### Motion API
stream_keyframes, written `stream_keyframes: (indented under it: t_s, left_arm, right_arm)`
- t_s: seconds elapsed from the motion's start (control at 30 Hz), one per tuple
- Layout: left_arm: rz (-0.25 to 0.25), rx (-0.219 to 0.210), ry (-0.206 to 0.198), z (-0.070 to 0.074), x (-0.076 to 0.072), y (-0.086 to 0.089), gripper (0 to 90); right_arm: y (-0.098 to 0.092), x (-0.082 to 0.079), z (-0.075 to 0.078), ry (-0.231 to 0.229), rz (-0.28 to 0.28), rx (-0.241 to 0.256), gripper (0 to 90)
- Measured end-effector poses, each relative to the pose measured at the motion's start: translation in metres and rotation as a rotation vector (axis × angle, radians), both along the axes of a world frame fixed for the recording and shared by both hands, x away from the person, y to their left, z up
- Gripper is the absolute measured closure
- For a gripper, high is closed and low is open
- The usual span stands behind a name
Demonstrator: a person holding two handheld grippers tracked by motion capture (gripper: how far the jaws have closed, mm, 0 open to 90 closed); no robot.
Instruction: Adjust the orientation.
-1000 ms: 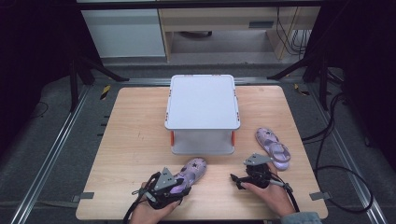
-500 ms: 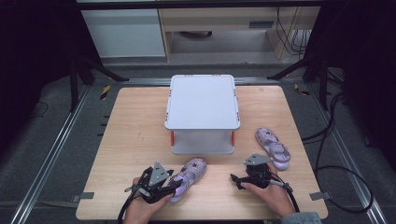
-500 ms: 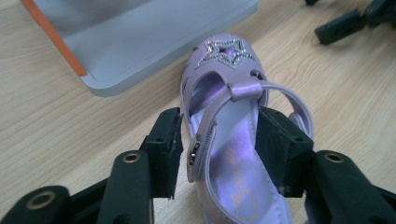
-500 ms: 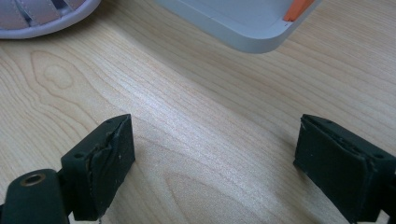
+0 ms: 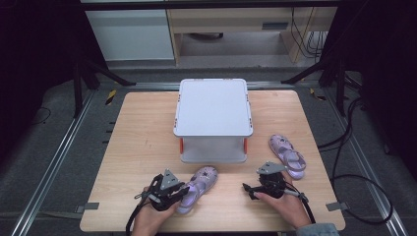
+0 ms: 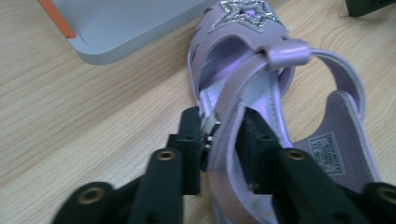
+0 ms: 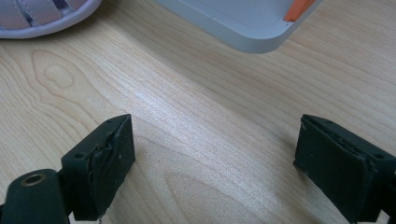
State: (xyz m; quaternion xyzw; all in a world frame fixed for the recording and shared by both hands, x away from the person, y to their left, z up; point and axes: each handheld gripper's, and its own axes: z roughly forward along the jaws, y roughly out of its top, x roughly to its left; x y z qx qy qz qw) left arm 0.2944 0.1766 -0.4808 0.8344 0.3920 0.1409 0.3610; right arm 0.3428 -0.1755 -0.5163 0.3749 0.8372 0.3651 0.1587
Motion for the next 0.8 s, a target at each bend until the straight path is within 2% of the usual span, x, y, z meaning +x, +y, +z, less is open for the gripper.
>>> stream_keyframes:
  t_s: [0.1,0.13,0.2,0.23,0.3,0.33,0.43,0.53,0.6,0.7,0.8]
  left_arm:
    - [0.012,-0.024,-0.003,0.003,0.002,0.002,77.1]
    - [0.017,-0.03,-0.006,0.005,0.001,0.003,77.2]
    - [0.031,-0.061,-0.014,0.009,0.0,0.005,77.3]
    - [0.039,-0.09,-0.014,0.013,0.0,0.006,77.4]
    - [0.042,-0.107,-0.031,0.021,0.0,0.007,77.5]
    - [0.046,-0.111,-0.043,0.025,0.0,0.006,77.6]
    - [0.054,-0.114,-0.07,0.036,0.006,0.004,77.6]
    - [0.061,-0.121,-0.069,0.04,0.017,0.001,77.6]
    - [0.064,-0.124,-0.063,0.042,0.026,-0.003,77.5]
    - [0.067,-0.107,-0.082,0.045,0.037,-0.01,77.6]
    - [0.077,-0.102,-0.094,0.046,0.045,-0.016,77.6]
  right_arm:
    - [0.0,0.0,0.004,0.012,0.013,-0.02,18.1]
    - [0.0,-0.001,0.006,-0.001,0.014,-0.026,19.9]
    - [-0.002,-0.003,0.012,-0.027,0.005,0.016,26.4]
    - [-0.003,-0.004,0.016,-0.038,0.008,0.035,28.7]
    - [-0.006,-0.006,0.026,-0.073,-0.002,0.054,36.1]
    - [-0.006,-0.007,0.032,-0.089,-0.01,0.068,40.5]
    - [-0.008,-0.01,0.055,-0.173,-0.007,0.109,55.4]
    - [-0.008,-0.011,0.08,-0.232,0.001,0.176,68.0]
    - [-0.006,-0.009,0.097,-0.257,0.008,0.195,75.6]
    - [-0.002,-0.005,0.117,-0.276,0.02,0.211,82.8]
    - [0.003,0.002,0.136,-0.295,0.03,0.23,87.0]
